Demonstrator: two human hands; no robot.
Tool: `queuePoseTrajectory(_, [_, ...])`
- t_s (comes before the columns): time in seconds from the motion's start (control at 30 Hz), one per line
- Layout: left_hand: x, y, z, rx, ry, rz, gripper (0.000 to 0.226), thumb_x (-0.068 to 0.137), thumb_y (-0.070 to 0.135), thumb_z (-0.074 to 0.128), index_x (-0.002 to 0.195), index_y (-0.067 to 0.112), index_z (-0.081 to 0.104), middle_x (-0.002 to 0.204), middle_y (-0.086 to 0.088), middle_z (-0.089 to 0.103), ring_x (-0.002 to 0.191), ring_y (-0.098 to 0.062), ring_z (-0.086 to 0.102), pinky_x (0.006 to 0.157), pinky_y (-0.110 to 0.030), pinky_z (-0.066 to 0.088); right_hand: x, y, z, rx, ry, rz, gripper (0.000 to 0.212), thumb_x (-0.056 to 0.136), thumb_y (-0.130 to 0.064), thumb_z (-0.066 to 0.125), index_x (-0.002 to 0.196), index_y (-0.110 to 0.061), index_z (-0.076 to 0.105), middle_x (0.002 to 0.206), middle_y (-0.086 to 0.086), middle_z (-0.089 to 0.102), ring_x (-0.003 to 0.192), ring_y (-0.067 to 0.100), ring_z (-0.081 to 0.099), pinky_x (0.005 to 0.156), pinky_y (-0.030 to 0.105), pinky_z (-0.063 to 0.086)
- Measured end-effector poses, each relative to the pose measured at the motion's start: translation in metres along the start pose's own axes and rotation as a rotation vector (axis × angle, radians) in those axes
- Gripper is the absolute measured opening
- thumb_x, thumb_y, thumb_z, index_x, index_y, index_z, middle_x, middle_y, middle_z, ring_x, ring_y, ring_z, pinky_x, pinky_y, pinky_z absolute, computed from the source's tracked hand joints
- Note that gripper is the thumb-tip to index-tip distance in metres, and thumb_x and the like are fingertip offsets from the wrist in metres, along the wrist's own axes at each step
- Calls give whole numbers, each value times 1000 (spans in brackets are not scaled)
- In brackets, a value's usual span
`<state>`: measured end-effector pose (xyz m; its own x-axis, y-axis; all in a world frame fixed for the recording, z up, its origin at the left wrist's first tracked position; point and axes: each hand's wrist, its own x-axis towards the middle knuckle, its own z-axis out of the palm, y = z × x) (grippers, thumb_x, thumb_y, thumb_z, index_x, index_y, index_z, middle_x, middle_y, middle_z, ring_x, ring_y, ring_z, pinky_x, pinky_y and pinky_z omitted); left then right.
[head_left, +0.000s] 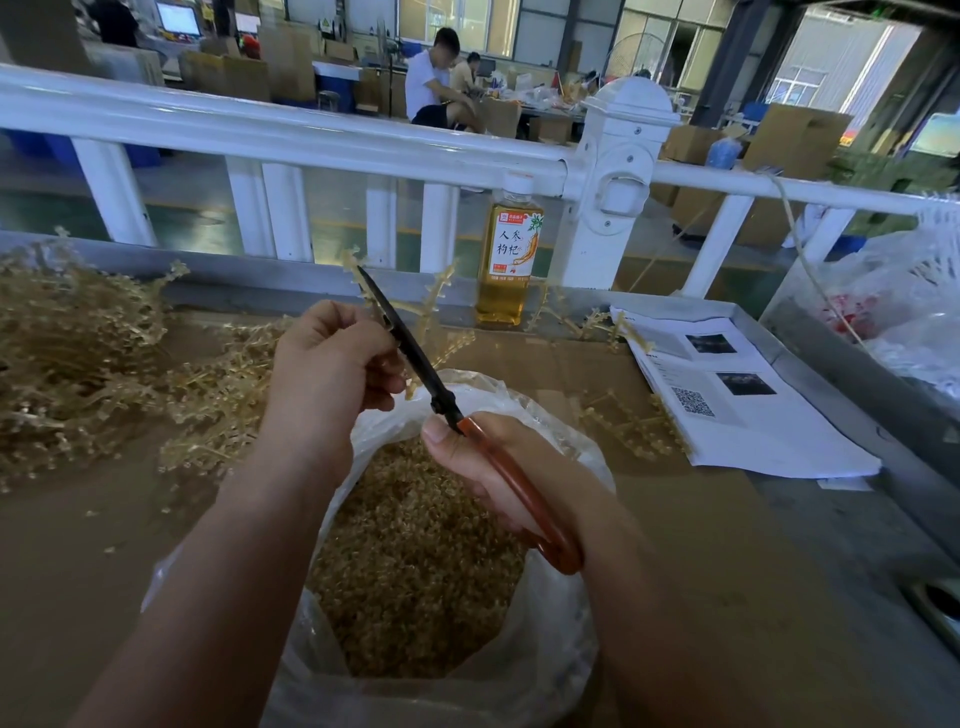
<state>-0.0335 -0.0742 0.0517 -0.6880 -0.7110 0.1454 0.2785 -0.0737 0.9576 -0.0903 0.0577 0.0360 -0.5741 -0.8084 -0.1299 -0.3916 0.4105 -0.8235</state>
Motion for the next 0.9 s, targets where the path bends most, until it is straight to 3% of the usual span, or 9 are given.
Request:
queuePoseTrajectory(0.13, [-2,-1,2,63,7,49,24,86,-3,49,69,13,48,45,4,58,41,-10,53,41,-17,42,0,0,3,-73,2,-26,61,56,-82,26,73,-27,47,39,-24,48,33,-10,43,42,13,36])
queuePoseTrajectory(0.27, [-1,0,-3,114,24,51,25,85,-1,53,64,12,53,49,3,58,45,-8,53,44,-16,42,1,0,1,-93,20,-60,57,55,-83,25,63,-29,42,37,-20,46,33,-9,42,54,20,32])
queuePoseTrajectory(0.4, [5,6,-15,7,-79,-108,23,84,-3,52,65,8,56,45,2,55,42,-8,51,42,-14,41,-5,-5,1,-36,-33,-48,42,71,-74,31,62,-35,41,37,-26,45,34,-12,42,55,18,30])
queuePoseTrajectory(0.5, [4,8,-17,-66,-153,-174,20,85,-2,51,68,6,57,46,1,56,41,-8,53,43,-14,45,-9,-8,-1,68,-71,-8,31,88,-59,37,69,-35,42,52,-14,47,41,-4,42,52,15,28])
queuePoseTrajectory(0.63, [3,8,-14,-116,-181,-205,19,85,-2,51,68,6,58,47,0,57,42,-8,54,44,-15,47,-9,-13,-5,194,-88,37,33,94,-46,39,66,-28,41,62,-9,40,36,-3,42,45,14,31])
queuePoseTrajectory(0.9, [0,7,-10,-75,-162,-167,17,83,-2,54,68,4,59,46,0,57,40,-8,54,43,-16,47,-10,-18,-3,102,-77,16,39,92,-52,33,65,-24,41,58,-3,39,34,2,42,43,14,32])
